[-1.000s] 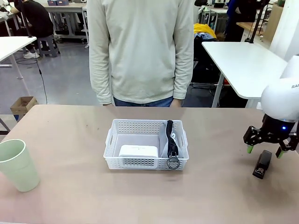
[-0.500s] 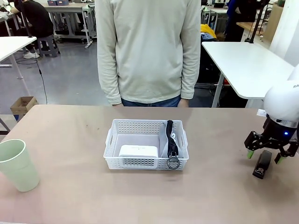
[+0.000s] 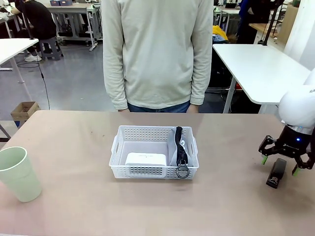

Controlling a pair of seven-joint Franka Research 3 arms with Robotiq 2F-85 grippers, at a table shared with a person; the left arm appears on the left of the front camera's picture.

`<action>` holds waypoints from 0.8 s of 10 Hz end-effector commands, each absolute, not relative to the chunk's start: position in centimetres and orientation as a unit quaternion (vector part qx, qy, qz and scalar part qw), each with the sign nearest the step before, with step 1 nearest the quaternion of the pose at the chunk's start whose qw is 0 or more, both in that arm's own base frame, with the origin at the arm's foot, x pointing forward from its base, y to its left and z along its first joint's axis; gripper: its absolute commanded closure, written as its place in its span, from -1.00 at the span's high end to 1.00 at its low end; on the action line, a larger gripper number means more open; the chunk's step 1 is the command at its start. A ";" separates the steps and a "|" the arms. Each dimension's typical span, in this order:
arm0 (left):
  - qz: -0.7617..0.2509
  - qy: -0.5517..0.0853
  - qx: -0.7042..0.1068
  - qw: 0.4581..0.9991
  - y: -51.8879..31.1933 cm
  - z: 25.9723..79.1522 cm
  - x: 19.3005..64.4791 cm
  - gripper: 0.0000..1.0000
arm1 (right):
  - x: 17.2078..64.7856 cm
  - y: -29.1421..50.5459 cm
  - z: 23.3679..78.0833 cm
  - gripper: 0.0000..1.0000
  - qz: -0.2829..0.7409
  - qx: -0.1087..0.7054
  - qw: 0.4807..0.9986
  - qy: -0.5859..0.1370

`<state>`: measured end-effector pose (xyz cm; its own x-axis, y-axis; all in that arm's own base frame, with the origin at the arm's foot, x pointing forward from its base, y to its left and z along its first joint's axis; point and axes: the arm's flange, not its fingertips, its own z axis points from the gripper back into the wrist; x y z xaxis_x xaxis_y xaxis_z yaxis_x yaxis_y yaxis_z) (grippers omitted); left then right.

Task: Efficiently arrange items inside the basket to fit them all.
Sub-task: Pick up the Stapler and place it inside the Organizing basket.

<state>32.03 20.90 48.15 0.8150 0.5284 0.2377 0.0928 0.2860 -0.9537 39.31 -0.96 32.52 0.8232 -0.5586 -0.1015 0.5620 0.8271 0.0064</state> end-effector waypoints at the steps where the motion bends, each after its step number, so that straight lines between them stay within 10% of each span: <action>1: 0.137 -0.278 -0.587 0.748 20.9 48.3 32.1 1.00 | 38.1 -0.5 32.0 1.00 -0.319 0.007 0.946 0.057; 8: 0.137 -0.278 -0.587 0.748 20.9 48.3 32.1 1.00 | 38.9 -0.7 29.6 1.00 -0.321 -0.002 0.945 0.066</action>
<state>32.03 20.90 48.15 0.8150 0.5284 0.2377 0.0928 0.2860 -0.9537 39.21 -0.89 30.10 0.7902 -0.5940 -0.1510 0.5967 0.8018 -0.0312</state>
